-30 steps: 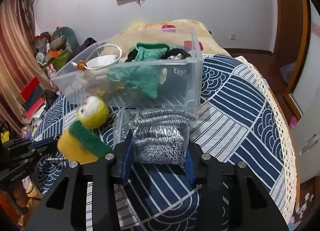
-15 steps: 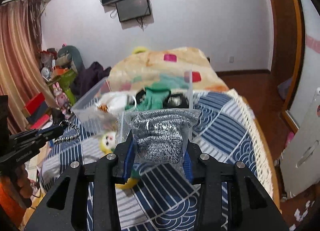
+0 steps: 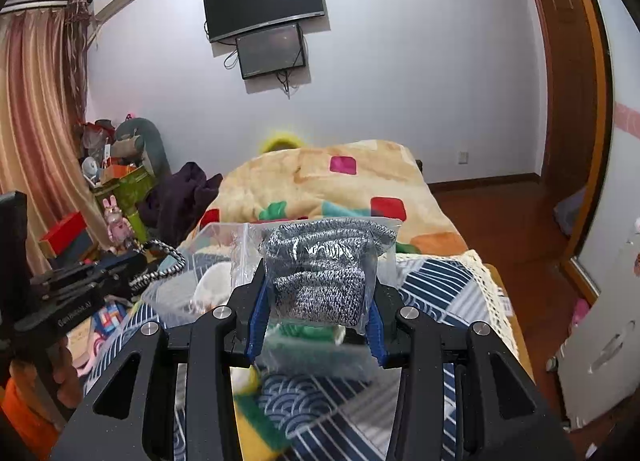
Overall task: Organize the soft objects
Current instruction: 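Drop the bracelet and bagged grey sock into the clear box, opening both tools, then grasp the yellow felt-ball doll with the left tool while the right tool grasps the yellow sponge doll, then lower both yellow dolls into the clear box and open both tools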
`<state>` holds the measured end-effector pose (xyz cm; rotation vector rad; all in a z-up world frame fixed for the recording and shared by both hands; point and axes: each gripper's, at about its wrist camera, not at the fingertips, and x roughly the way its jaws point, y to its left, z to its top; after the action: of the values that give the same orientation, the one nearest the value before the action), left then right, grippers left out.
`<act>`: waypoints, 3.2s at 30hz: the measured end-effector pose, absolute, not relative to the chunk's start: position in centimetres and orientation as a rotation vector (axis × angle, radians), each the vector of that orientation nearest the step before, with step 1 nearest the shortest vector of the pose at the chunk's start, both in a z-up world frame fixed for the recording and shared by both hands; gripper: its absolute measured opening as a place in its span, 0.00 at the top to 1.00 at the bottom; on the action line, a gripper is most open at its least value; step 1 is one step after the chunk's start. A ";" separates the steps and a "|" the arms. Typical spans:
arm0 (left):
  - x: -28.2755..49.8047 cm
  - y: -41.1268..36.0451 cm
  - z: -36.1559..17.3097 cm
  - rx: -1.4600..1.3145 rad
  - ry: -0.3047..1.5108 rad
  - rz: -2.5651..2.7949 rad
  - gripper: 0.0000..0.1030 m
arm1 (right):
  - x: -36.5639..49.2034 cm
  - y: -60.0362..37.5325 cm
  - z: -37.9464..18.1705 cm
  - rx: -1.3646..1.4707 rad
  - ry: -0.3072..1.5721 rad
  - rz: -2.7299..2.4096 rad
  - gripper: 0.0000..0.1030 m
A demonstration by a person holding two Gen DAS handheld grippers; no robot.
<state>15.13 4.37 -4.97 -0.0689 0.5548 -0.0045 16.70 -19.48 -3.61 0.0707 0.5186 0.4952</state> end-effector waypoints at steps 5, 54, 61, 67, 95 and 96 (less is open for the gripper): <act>17.2 4.0 -6.4 -0.068 0.590 0.006 0.94 | 18.5 -17.8 -4.8 0.081 0.569 0.522 0.63; 10.3 2.5 -6.1 -0.068 0.622 -0.088 0.13 | 14.5 -17.4 -5.9 -0.039 0.625 0.605 0.19; 10.1 1.8 -10.1 -0.051 0.737 -0.098 0.12 | 13.8 -16.2 -10.3 -0.069 0.758 0.672 0.20; 10.2 1.8 -12.5 -0.088 0.811 -0.108 0.12 | 13.6 -15.8 -12.2 -0.097 0.822 0.695 0.41; 13.3 -2.8 -12.4 -0.045 0.804 -0.208 0.59 | 13.5 -21.8 -11.6 0.035 0.752 0.582 0.65; 12.9 -2.6 -12.1 -0.046 0.799 -0.206 0.59 | 13.5 -21.8 -11.2 0.035 0.743 0.580 0.65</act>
<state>12.92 -2.56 -12.13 -0.0464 0.7986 -0.2056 13.51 -21.78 -11.22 0.0351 0.7434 0.5800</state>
